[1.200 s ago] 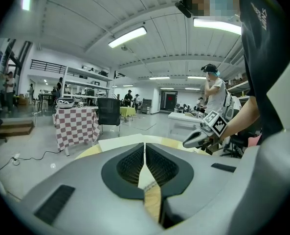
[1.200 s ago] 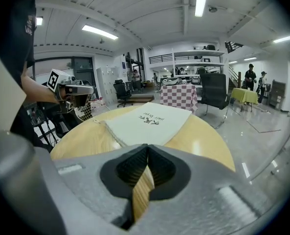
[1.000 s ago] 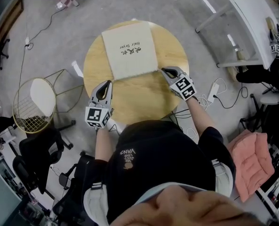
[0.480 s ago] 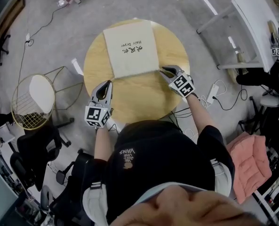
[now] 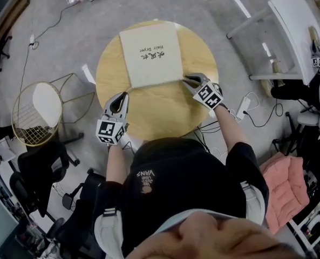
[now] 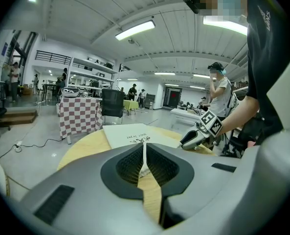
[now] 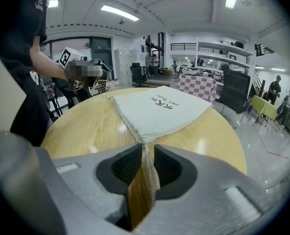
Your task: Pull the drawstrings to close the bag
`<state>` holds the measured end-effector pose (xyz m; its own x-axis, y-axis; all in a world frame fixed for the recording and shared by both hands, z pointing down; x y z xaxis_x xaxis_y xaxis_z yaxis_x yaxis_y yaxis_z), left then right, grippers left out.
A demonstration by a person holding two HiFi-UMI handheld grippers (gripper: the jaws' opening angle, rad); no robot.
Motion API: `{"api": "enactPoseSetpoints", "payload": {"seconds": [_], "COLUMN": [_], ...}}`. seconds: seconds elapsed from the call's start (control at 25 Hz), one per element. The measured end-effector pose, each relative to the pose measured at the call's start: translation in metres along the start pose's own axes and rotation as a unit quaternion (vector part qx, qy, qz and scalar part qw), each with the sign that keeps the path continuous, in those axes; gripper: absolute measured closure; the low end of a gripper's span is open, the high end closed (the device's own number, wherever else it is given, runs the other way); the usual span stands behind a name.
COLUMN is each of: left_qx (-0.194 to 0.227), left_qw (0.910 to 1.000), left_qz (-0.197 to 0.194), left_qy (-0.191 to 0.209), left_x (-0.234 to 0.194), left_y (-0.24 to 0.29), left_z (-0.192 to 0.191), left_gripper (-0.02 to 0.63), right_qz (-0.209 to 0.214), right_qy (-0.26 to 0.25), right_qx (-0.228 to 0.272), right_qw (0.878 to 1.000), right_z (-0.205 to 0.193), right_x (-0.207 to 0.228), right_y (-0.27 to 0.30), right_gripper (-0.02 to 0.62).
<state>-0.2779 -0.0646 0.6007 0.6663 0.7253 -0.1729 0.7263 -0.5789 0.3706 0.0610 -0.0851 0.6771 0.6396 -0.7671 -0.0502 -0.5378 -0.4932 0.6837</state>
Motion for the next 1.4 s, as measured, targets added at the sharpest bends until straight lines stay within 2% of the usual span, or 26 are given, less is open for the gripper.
{"api": "enactPoseSetpoints", "payload": {"seconds": [0.12,0.16,0.28,0.48,0.68,1.0,1.4], "left_qx": [-0.003,-0.004,-0.007,-0.027,-0.06,-0.114,-0.181], "left_qw": [1.0,1.0,0.9999,0.9996,0.9976,0.9914,0.9767], "left_qz": [0.001,0.002,0.003,-0.004,-0.026,-0.052,-0.086], "left_qy": [0.007,0.009,0.012,0.012,0.022,0.037,0.077], "left_x": [-0.005,-0.007,-0.014,-0.028,-0.038,-0.044,-0.04], "left_y": [0.0,0.0,0.001,0.006,0.018,0.035,0.051], "left_z": [0.0,0.001,0.002,-0.001,-0.013,-0.036,-0.049], "left_gripper": [0.595,0.594,0.589,0.514,0.492,0.471,0.457], "right_qz": [0.002,0.001,0.006,0.011,0.015,0.018,0.013], "right_qy": [-0.013,-0.019,-0.016,-0.012,0.006,0.042,0.049], "right_qx": [-0.011,-0.014,-0.012,-0.011,-0.001,0.012,0.011], "right_qw": [1.0,1.0,1.0,1.0,1.0,0.999,0.999], "right_z": [0.0,0.0,0.0,0.0,0.001,-0.001,0.0], "right_x": [0.0,0.0,0.0,-0.001,-0.001,0.003,0.003], "right_y": [0.001,0.001,0.002,0.0,-0.002,-0.007,-0.007], "right_gripper": [0.535,0.567,0.572,0.581,0.584,0.588,0.588]}}
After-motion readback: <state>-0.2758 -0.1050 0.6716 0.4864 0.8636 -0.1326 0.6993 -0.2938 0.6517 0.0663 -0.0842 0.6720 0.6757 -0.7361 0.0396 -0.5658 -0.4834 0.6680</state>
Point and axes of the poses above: the fingertips, and each gripper's own axes: y forward along the fingers, x to its right, z out of its top, the point moved 8 cm from there along -y, backward along the fingers, and after that the axes turned 4 degrees about -z, right-handed, at the moved point
